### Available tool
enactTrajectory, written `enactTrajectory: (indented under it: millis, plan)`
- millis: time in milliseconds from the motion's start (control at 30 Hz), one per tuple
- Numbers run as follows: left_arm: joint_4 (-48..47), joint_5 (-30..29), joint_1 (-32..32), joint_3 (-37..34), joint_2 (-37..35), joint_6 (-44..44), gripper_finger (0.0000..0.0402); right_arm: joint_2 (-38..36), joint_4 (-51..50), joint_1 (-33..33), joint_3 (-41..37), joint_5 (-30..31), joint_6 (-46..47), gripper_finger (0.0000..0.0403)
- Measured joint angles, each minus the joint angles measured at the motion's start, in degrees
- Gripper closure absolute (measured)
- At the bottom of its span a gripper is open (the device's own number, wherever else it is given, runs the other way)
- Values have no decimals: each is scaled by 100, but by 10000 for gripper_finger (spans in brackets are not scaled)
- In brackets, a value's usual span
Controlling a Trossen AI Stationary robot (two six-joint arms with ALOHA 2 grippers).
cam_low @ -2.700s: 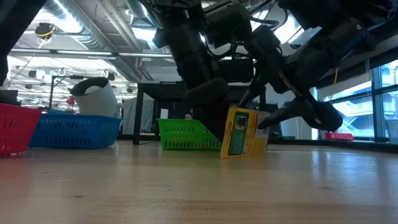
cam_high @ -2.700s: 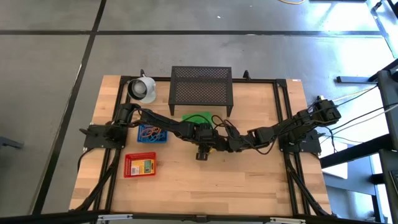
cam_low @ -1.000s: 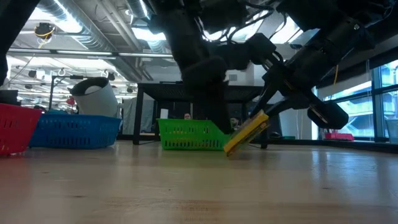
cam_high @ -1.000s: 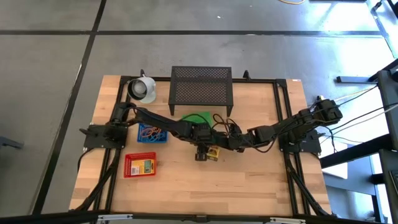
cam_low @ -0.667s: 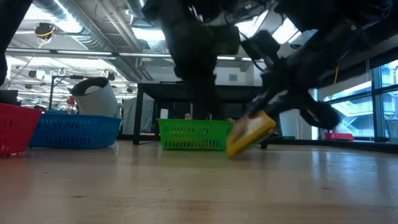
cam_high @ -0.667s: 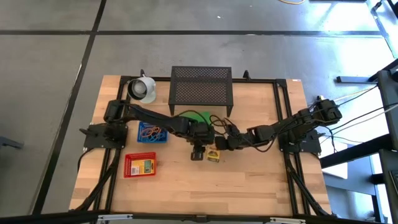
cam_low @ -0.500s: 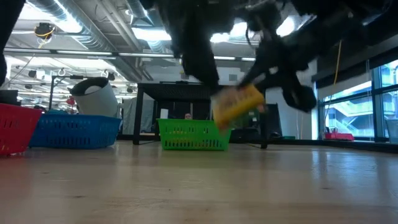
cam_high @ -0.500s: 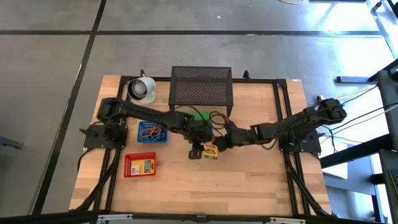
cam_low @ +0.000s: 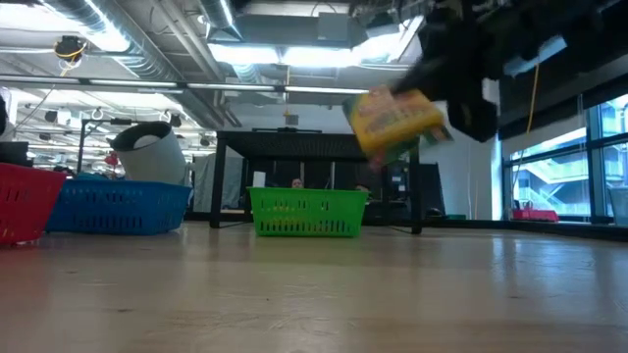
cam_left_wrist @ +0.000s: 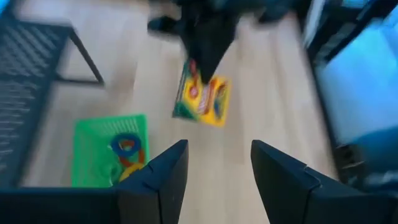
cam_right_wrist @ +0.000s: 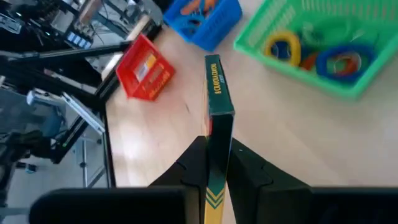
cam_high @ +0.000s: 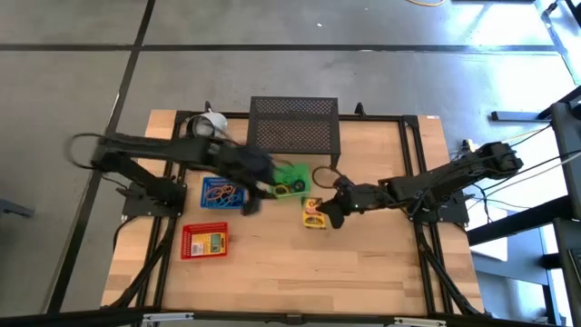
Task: Pick & Place Office Desk Supplies
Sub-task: Put the yellow box of crayon into the red bin
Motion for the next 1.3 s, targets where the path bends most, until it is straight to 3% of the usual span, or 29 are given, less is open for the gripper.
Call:
enactTrajectory:
  millis: [333,567,1000,1300]
  plan:
    - [774,-397,-15,-1023,-1231,-764,231,-507,260,-15,-12,150,-737,359]
    - [1740,-623,-15,-1775,-1454,-1082,225,-1008,438,-16,-10,389,-1127,359]
    - [3690,-423,-15,-2393,-1172,-1134,166,-1316,1077,-32,-5,564,-2231,359]
    - [4949,-239,-10,-2381,-426,-1017,159,-1314,1699,-59,-5,452,-3149,359]
